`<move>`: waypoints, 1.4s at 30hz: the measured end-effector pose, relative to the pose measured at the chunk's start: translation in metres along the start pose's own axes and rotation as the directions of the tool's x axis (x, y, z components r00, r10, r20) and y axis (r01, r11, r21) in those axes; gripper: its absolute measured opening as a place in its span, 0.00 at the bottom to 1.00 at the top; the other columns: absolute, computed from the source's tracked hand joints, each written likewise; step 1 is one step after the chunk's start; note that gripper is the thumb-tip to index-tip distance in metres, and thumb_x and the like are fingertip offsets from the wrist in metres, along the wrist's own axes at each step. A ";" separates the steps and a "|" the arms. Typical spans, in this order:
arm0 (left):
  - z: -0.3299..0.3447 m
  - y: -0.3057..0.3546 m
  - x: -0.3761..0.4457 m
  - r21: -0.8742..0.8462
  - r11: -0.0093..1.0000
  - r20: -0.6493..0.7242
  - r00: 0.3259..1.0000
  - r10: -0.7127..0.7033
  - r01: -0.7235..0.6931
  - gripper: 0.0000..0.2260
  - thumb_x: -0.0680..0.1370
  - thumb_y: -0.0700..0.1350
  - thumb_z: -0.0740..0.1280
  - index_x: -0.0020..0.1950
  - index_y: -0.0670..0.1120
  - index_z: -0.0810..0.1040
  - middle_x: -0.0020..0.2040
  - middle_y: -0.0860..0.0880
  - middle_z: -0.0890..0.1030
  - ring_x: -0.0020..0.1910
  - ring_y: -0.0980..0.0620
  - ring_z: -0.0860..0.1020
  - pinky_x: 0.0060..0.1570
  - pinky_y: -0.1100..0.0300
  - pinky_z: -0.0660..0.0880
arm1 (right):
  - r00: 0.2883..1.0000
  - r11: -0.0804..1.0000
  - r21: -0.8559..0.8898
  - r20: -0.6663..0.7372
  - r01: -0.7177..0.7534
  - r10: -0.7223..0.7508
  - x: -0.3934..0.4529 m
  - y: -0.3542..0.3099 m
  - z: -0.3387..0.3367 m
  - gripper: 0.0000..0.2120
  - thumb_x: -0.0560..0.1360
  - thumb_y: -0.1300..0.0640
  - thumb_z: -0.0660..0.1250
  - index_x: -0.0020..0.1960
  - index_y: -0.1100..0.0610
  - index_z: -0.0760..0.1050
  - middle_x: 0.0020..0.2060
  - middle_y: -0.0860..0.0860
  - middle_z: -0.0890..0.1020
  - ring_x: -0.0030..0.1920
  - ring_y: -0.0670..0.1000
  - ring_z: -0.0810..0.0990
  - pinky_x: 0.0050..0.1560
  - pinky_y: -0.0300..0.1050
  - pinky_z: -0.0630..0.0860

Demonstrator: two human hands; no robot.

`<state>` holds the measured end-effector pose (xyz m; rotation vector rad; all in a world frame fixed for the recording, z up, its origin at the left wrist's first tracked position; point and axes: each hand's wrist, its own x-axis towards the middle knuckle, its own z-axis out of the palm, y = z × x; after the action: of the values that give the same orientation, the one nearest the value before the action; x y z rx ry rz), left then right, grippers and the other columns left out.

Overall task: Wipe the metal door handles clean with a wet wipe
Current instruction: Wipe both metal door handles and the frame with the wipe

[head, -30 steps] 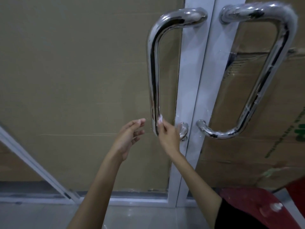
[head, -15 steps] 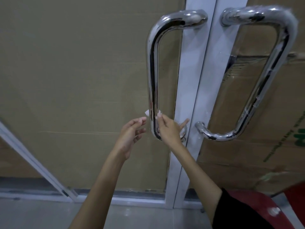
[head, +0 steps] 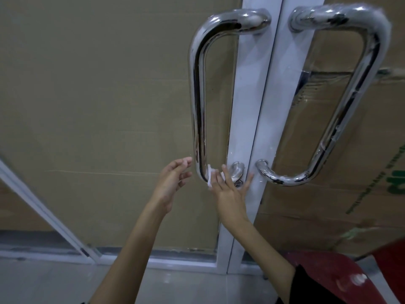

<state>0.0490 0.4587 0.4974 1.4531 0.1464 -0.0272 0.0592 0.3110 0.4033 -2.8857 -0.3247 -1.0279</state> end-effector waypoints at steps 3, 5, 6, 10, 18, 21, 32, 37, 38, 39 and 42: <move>-0.003 -0.001 -0.001 -0.006 1.000 -0.020 1.000 0.002 -0.002 0.08 0.81 0.44 0.60 0.53 0.52 0.77 0.50 0.57 0.79 0.43 0.58 0.76 0.44 0.65 0.68 | 0.996 0.996 0.066 -0.081 0.054 -0.049 -0.008 0.004 -0.004 0.27 0.63 0.65 0.78 0.61 0.58 0.78 0.59 0.51 0.81 0.63 0.50 0.77 0.72 0.64 0.33; -0.007 -0.001 -0.002 -0.025 1.000 -0.040 0.999 0.004 -0.005 0.07 0.81 0.43 0.60 0.52 0.52 0.77 0.50 0.57 0.79 0.43 0.58 0.76 0.44 0.66 0.68 | 0.966 0.963 0.263 -0.258 0.052 0.019 0.008 0.001 -0.017 0.21 0.69 0.68 0.72 0.62 0.60 0.77 0.61 0.54 0.80 0.61 0.51 0.79 0.74 0.61 0.40; -0.010 -0.001 -0.003 -0.032 0.999 -0.051 0.999 0.006 -0.008 0.07 0.81 0.43 0.60 0.52 0.52 0.77 0.50 0.57 0.79 0.44 0.58 0.76 0.44 0.66 0.68 | 0.934 0.933 0.351 -0.354 0.081 0.052 0.021 -0.003 -0.027 0.19 0.72 0.68 0.68 0.63 0.61 0.76 0.62 0.56 0.79 0.61 0.51 0.79 0.75 0.59 0.45; -0.025 0.001 -0.006 -0.049 0.998 -0.102 0.994 0.027 -0.032 0.08 0.81 0.43 0.59 0.50 0.52 0.77 0.50 0.58 0.79 0.44 0.58 0.76 0.46 0.65 0.68 | 0.785 0.932 0.248 -0.617 0.264 -0.058 0.072 -0.012 -0.056 0.14 0.77 0.66 0.64 0.63 0.61 0.77 0.63 0.55 0.78 0.66 0.53 0.74 0.71 0.60 0.61; -0.043 -0.006 -0.019 -0.026 0.999 -0.140 0.990 0.016 -0.020 0.07 0.80 0.43 0.60 0.51 0.52 0.77 0.51 0.57 0.78 0.45 0.58 0.76 0.46 0.65 0.67 | 0.744 0.845 -0.289 -0.401 0.450 -0.534 0.050 0.015 0.010 0.16 0.79 0.58 0.64 0.66 0.52 0.75 0.68 0.44 0.73 0.73 0.52 0.62 0.72 0.64 0.36; -0.036 -0.014 -0.022 0.010 1.000 -0.079 0.997 -0.007 0.007 0.07 0.81 0.44 0.60 0.55 0.51 0.76 0.55 0.52 0.79 0.48 0.55 0.76 0.48 0.64 0.69 | 0.795 0.894 -0.040 -0.442 0.447 -0.417 0.051 0.013 -0.005 0.15 0.77 0.66 0.64 0.62 0.56 0.78 0.67 0.49 0.74 0.73 0.55 0.62 0.74 0.61 0.45; 0.019 -0.024 -0.010 -0.295 0.955 0.096 0.995 0.024 0.006 0.08 0.79 0.40 0.63 0.55 0.39 0.77 0.46 0.45 0.82 0.41 0.57 0.82 0.45 0.69 0.78 | 0.942 0.374 0.887 0.165 -0.272 0.293 0.031 -0.013 -0.054 0.09 0.78 0.57 0.64 0.54 0.53 0.81 0.42 0.52 0.79 0.42 0.43 0.77 0.42 0.30 0.71; 0.006 -0.011 0.000 -0.007 0.981 -0.062 0.979 0.194 -0.195 0.04 0.77 0.45 0.67 0.46 0.46 0.81 0.40 0.50 0.82 0.39 0.55 0.79 0.38 0.68 0.75 | 0.823 0.103 0.893 0.353 -0.438 0.445 0.032 0.016 -0.064 0.08 0.79 0.56 0.61 0.50 0.51 0.80 0.44 0.50 0.80 0.38 0.43 0.79 0.44 0.40 0.76; 0.006 -0.007 0.007 0.024 0.969 -0.095 0.964 0.249 -0.248 0.04 0.76 0.45 0.68 0.44 0.46 0.81 0.40 0.50 0.81 0.39 0.55 0.78 0.39 0.66 0.74 | 0.812 0.092 0.888 0.364 -0.450 0.456 0.031 0.021 -0.065 0.09 0.80 0.55 0.61 0.50 0.51 0.80 0.44 0.50 0.80 0.36 0.42 0.78 0.43 0.39 0.75; 0.006 -0.005 0.015 0.060 0.957 -0.134 0.948 0.290 -0.284 0.06 0.75 0.47 0.69 0.43 0.45 0.81 0.42 0.49 0.81 0.40 0.55 0.77 0.42 0.63 0.73 | 0.805 0.080 0.885 0.376 -0.459 0.459 0.029 0.026 -0.066 0.09 0.80 0.55 0.60 0.50 0.51 0.80 0.44 0.49 0.80 0.35 0.42 0.77 0.41 0.38 0.75; 0.014 -0.015 0.045 0.098 0.961 -0.229 0.934 0.273 -0.257 0.17 0.71 0.57 0.68 0.51 0.46 0.81 0.57 0.39 0.76 0.51 0.48 0.78 0.54 0.52 0.76 | 0.792 0.034 0.882 0.404 -0.470 0.459 0.025 0.031 -0.065 0.10 0.80 0.55 0.59 0.49 0.53 0.79 0.41 0.50 0.79 0.35 0.44 0.76 0.40 0.36 0.74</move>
<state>0.0934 0.4462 0.4787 1.5294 0.1469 0.3703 0.0447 0.2766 0.4695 -1.5338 0.0469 -0.3578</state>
